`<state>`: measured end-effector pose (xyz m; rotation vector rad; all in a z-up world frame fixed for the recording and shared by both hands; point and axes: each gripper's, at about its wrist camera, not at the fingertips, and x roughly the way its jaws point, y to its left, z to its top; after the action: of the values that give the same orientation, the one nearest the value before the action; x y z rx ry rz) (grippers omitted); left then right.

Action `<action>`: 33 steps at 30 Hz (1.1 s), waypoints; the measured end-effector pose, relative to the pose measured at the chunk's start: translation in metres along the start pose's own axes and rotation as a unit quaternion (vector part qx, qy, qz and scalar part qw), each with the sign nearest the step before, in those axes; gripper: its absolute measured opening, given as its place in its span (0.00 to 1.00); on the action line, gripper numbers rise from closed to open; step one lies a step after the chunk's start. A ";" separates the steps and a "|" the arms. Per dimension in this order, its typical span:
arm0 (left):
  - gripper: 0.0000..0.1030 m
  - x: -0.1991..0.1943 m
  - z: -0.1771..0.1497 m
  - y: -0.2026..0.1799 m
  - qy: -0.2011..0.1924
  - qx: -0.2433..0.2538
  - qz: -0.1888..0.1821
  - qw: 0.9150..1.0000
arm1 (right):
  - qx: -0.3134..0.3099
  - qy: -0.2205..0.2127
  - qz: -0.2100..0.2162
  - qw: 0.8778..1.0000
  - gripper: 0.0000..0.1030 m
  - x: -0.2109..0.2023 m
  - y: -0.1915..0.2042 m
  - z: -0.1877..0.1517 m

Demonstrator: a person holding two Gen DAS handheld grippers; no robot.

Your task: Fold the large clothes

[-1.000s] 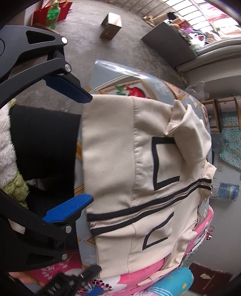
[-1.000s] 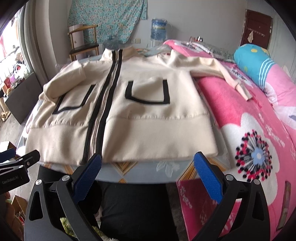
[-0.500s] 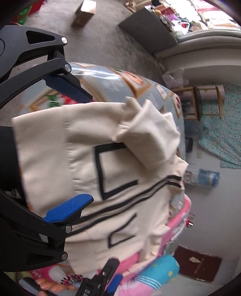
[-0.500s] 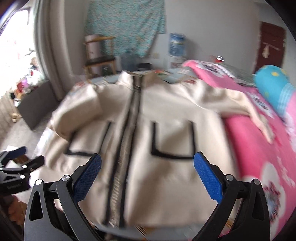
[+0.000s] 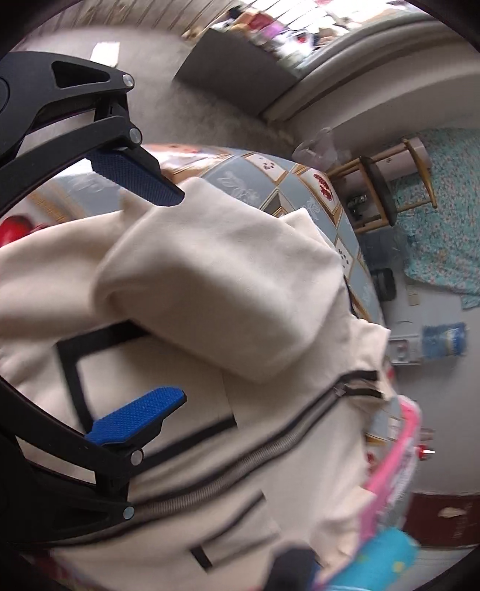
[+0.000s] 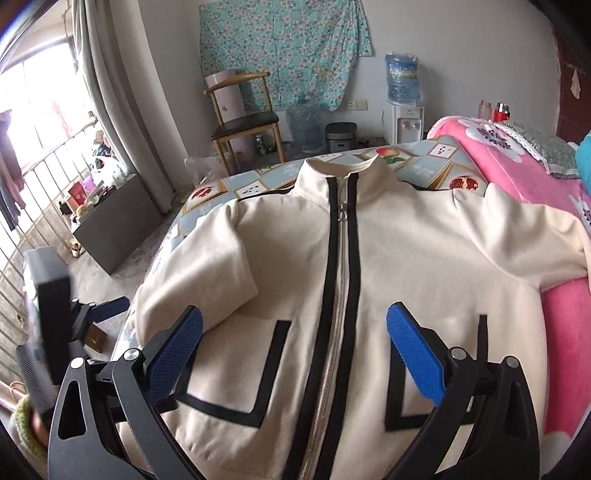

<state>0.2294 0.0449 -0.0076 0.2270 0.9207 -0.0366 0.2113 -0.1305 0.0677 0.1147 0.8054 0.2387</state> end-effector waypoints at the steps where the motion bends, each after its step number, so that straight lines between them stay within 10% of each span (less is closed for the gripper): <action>1: 0.91 0.008 0.003 -0.003 0.004 0.018 0.016 1.000 | -0.001 0.001 -0.001 1.000 0.94 0.002 -0.001 0.000; 7: 0.35 0.030 0.020 -0.011 0.019 0.077 0.049 0.996 | 0.002 0.016 -0.008 1.000 0.94 0.019 -0.013 0.000; 12: 0.10 0.027 0.037 0.006 0.014 0.070 0.040 0.997 | 0.013 0.020 -0.011 1.000 0.94 0.025 -0.024 -0.003; 17: 0.08 -0.008 0.066 0.074 -0.034 -0.065 -0.084 0.994 | 0.028 0.012 -0.010 0.999 0.94 0.022 -0.036 -0.001; 21: 0.09 -0.003 0.062 0.151 -0.041 -0.238 -0.185 0.953 | 0.045 0.012 -0.005 0.999 0.94 0.022 -0.043 -0.002; 28: 0.31 0.070 0.009 0.207 0.051 -0.362 -0.157 0.918 | 0.049 0.031 0.012 0.998 0.94 0.029 -0.042 -0.009; 33: 0.39 0.033 0.003 0.207 0.006 -0.326 -0.098 0.940 | 0.050 0.039 0.032 0.997 0.94 0.025 -0.044 -0.005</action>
<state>0.2778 0.2481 0.0050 -0.4832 0.9173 0.0872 0.2316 -0.1669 0.0378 0.2271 0.8916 0.2647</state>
